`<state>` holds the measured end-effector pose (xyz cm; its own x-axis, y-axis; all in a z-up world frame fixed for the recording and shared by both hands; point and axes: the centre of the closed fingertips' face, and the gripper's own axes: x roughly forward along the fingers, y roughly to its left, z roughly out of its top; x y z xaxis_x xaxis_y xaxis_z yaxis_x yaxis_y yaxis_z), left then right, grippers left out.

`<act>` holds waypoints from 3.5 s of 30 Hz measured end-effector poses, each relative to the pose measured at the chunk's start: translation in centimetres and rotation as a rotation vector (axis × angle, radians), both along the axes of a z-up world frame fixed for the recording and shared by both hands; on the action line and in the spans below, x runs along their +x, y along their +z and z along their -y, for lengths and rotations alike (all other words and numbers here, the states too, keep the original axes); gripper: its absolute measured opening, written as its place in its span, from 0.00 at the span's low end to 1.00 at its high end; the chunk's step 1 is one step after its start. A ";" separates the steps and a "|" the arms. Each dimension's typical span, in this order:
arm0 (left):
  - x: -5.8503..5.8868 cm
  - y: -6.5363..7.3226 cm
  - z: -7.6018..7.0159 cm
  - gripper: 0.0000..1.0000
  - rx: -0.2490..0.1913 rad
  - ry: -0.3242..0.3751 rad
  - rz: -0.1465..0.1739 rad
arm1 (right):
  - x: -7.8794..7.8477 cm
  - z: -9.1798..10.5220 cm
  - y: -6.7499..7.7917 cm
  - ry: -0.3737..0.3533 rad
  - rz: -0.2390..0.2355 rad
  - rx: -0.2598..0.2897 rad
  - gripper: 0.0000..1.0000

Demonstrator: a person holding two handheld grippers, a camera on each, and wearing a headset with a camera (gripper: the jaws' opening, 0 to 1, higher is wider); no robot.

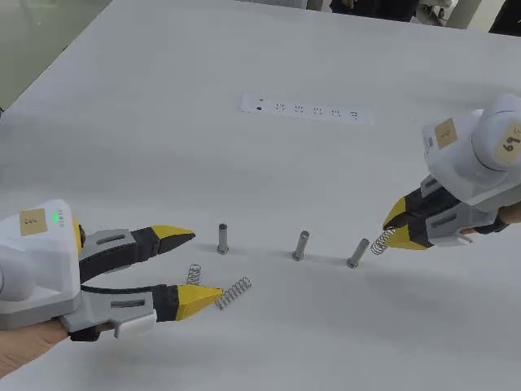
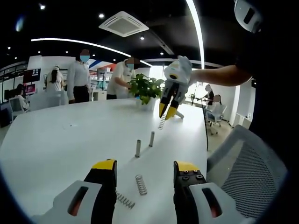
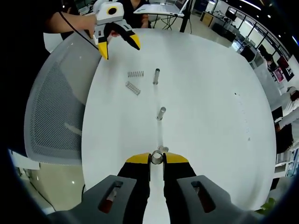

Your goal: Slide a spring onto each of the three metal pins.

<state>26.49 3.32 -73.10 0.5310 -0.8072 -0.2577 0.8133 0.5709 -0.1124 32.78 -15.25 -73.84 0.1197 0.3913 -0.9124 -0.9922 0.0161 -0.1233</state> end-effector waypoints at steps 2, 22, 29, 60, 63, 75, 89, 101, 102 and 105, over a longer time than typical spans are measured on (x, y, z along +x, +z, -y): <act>-0.1 0.1 0.0 0.43 -0.004 -0.003 -0.002 | 0.1 0.0 0.1 0.001 -0.004 -0.002 0.07; -0.6 0.0 -0.2 0.42 0.001 -0.013 -0.012 | 1.2 -1.0 0.2 0.072 -0.032 -0.055 0.07; -0.7 0.0 -0.3 0.42 0.001 -0.014 -0.016 | 1.5 -0.9 -0.1 0.086 -0.039 -0.064 0.07; -0.5 -0.6 -2.2 0.64 0.030 0.036 -0.023 | 1.7 -1.0 -0.8 0.105 -0.044 -0.077 0.07; -0.5 -0.5 -2.4 0.65 0.028 0.042 -0.022 | 1.7 -0.9 -0.9 0.106 -0.048 -0.080 0.07; -0.2 -0.4 -2.4 0.64 0.036 0.044 -0.001 | 1.7 -0.9 -1.3 0.110 -0.048 -0.087 0.07; 0.8 -0.2 -1.1 0.64 0.024 0.015 0.004 | 1.7 -0.9 -1.6 0.109 -0.054 -0.091 0.07; 0.5 -0.4 -1.4 0.63 0.025 0.019 -0.005 | 1.6 -0.9 -2.4 0.107 -0.063 -0.095 0.07; 0.4 -0.4 -1.4 0.62 0.025 0.020 -0.007 | 1.7 -0.9 -2.5 0.111 -0.057 -0.095 0.07; 0.4 -0.4 -1.5 0.62 0.026 0.023 -0.009 | 1.6 -0.8 -2.9 0.114 -0.061 -0.099 0.07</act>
<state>26.92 4.85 -73.52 0.5472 -0.7877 -0.2829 0.7987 0.5925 -0.1047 34.40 -14.43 -76.75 0.0230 0.3068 -0.9515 -0.9926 -0.1063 -0.0583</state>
